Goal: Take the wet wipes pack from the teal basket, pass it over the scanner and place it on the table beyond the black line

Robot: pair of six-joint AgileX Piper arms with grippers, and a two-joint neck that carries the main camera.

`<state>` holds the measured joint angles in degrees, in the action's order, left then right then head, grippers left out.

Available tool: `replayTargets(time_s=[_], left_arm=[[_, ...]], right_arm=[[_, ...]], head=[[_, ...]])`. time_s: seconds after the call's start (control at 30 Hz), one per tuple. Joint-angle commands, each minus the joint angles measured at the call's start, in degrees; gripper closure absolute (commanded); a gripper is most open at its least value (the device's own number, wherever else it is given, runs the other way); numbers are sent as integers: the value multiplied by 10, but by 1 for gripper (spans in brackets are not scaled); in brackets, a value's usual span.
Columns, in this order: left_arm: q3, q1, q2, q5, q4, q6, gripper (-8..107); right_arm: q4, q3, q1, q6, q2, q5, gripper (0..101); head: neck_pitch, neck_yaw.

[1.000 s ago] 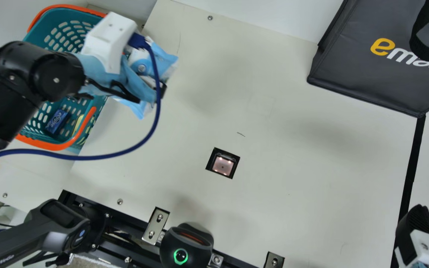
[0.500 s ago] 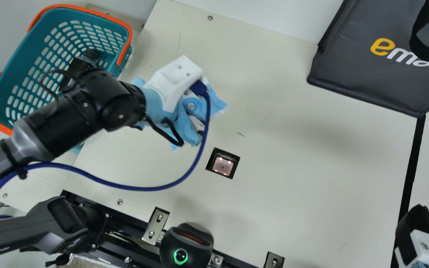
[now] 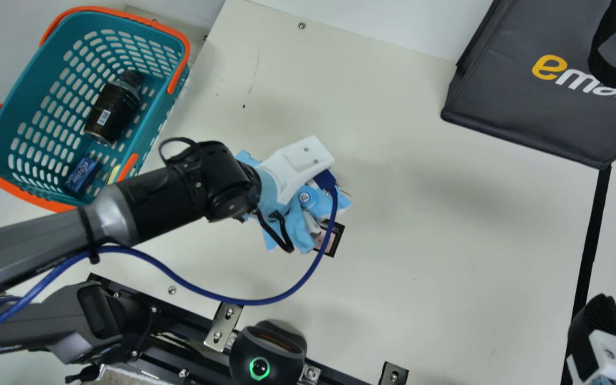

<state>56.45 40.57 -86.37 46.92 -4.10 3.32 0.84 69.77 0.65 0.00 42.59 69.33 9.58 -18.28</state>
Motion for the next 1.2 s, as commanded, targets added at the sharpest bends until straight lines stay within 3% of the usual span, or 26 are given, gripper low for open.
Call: replayTargets(time_s=[0.0,0.33,0.43,0.47,1.17], left_arm=[[-1,4,-5,-5,-3,-4,93],[0,17,-39,-31,-12,-23,60],[0,17,-49,-37,-16,-28,80],[0,16,-52,-39,-18,-31,82],[5,5,-67,-26,-44,-68,13]], right_arm=[[0,0,0,0,0,0,6],[0,0,0,0,0,0,6],[0,0,0,0,0,0,6],[0,0,0,0,0,0,6],[0,0,0,0,0,0,6]], head=[[-17,-1],[-17,-1],[-17,-1],[-17,-1],[-17,-1]])
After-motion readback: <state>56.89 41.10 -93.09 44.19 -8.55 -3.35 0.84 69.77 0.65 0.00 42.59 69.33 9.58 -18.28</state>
